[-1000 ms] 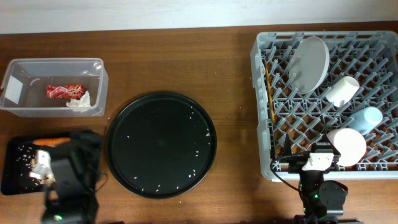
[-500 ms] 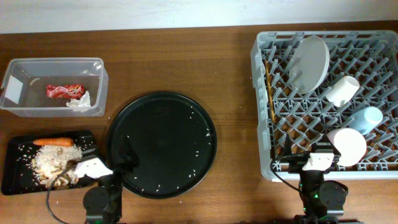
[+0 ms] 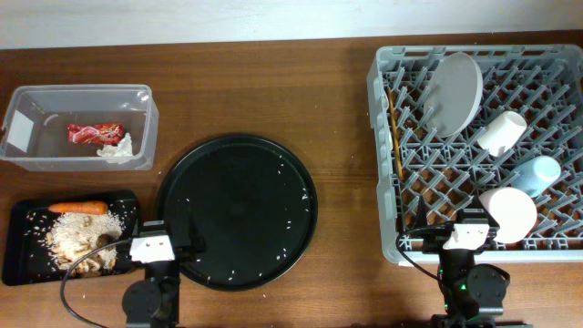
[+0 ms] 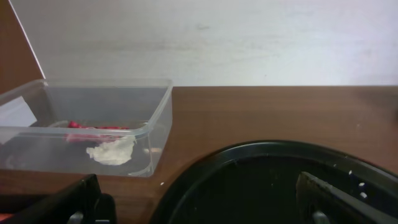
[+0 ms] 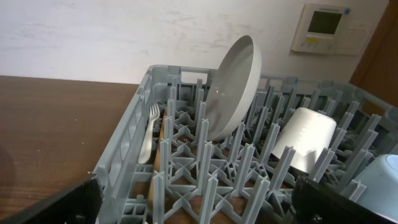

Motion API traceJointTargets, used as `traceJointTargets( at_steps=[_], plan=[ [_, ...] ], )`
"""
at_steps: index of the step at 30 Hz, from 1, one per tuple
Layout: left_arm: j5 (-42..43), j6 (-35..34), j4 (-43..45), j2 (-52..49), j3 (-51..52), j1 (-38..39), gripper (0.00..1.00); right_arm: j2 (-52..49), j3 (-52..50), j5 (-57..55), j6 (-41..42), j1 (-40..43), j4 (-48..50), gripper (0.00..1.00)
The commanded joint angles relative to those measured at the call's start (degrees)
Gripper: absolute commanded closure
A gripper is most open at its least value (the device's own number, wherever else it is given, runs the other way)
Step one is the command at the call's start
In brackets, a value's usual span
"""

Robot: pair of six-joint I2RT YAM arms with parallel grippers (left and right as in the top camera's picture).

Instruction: Sort waste into correct bins and load items into the dishwasher rack

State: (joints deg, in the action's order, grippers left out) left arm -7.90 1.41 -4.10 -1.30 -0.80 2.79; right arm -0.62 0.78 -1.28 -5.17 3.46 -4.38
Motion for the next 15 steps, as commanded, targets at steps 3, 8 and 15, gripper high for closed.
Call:
traceJointTargets(
  at_steps=[3, 8, 15],
  plan=[
    [0.04, 3.43, -0.13, 0.92, 0.24, 0.17, 0.01, 0.44, -0.46, -0.52, -0.37, 0.42, -0.20, 0.01],
    [0.17, 3.43, -0.09, 1.03, 0.24, 0.15, 0.01, 0.44, -0.46, -0.50, -0.39, 0.42, -0.20, 0.01],
    [0.17, 3.43, -0.07, 1.01, 0.24, 0.17, 0.01, 0.44, -0.46, -0.52, -0.39, 0.42, -0.20, 0.01]
  ],
)
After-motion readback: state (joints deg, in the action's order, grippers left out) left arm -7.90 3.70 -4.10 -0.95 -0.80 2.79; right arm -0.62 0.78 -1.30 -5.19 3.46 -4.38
